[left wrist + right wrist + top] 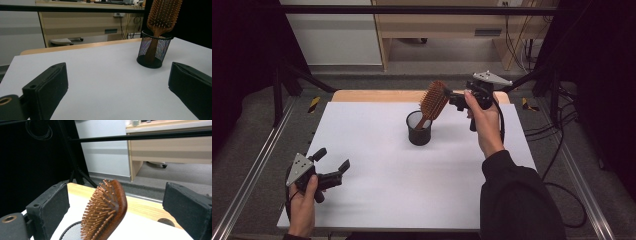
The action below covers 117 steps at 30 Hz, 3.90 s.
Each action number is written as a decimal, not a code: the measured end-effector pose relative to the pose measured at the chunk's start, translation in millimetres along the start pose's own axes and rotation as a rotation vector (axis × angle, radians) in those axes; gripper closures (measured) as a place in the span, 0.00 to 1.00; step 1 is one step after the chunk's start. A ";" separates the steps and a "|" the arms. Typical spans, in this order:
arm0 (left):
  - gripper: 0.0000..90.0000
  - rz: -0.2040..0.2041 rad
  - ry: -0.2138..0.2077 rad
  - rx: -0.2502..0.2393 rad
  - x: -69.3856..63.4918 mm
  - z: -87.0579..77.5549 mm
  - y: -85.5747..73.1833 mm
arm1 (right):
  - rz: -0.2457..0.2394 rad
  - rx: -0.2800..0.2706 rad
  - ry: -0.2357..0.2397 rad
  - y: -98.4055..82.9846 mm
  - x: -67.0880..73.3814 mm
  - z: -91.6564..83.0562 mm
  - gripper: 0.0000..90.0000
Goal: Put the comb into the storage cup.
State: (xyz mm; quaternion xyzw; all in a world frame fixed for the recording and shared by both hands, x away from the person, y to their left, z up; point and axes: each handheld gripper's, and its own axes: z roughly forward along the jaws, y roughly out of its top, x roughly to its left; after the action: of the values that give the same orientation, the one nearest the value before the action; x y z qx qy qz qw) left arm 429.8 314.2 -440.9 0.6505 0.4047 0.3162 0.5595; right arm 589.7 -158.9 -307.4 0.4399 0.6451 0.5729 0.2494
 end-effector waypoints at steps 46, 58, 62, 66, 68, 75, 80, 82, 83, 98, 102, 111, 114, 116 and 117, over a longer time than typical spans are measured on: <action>0.02 0.004 0.021 -0.019 1.7 -4.1 0.1 | -0.104 -0.133 -0.147 -29.3 -35.5 -91.8 0.03; 0.02 0.007 0.035 -0.029 2.9 -7.3 0.5 | -0.107 -0.132 -0.162 -51.5 -45.3 -126.8 0.03; 0.02 0.006 0.035 -0.032 3.6 -8.5 0.7 | -0.123 -0.127 -0.164 -59.2 -45.3 -134.7 0.03; 0.02 0.013 0.036 -0.035 3.4 -10.0 1.2 | -0.127 -0.120 -0.160 -66.5 -46.1 -141.0 0.03; 0.02 0.020 0.038 -0.033 2.9 -11.0 1.5 | -0.127 -0.118 -0.157 -71.2 -46.4 -144.1 0.03; 0.02 0.019 0.041 -0.039 3.2 -15.5 1.8 | -0.120 -0.098 -0.151 -86.3 -47.6 -151.3 0.02; 0.02 0.008 0.051 -0.043 4.5 -20.5 2.3 | -0.120 -0.087 -0.150 -96.0 -48.0 -154.6 0.03; 0.02 0.005 0.044 -0.051 3.9 -22.6 3.4 | -0.118 -0.087 -0.151 -100.4 -48.7 -156.0 0.03; 0.02 0.006 0.043 -0.055 3.5 -23.7 3.9 | -0.119 -0.087 -0.152 -102.6 -49.3 -156.9 0.03; 0.02 0.009 0.039 -0.056 2.8 -32.4 2.3 | -0.100 -0.093 -0.160 -137.1 -54.3 -168.2 0.03; 0.02 0.002 0.054 -0.060 6.0 -36.3 1.4 | -0.100 -0.086 -0.158 -145.5 -54.1 -168.8 0.03; 0.02 0.007 0.046 -0.072 7.9 -41.5 0.8 | -0.109 -0.083 -0.146 -158.0 -50.9 -171.4 0.04; 0.02 0.002 0.037 -0.081 7.6 -41.3 1.1 | -0.109 -0.082 -0.142 -162.1 -49.8 -170.9 0.04; 0.02 0.003 0.036 -0.084 7.4 -41.6 1.3 | -0.118 -0.082 -0.136 -164.8 -48.6 -170.1 0.04; 0.02 0.002 0.036 -0.084 7.4 -41.6 1.3 | -0.119 -0.079 -0.133 -165.9 -47.6 -169.7 0.04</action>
State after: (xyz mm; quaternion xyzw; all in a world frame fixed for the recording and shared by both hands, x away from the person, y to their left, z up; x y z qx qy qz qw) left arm 397.6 340.2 -432.7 0.6210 0.4003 0.3453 0.5787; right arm 426.0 -280.5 -437.9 0.4277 0.6291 0.5514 0.3425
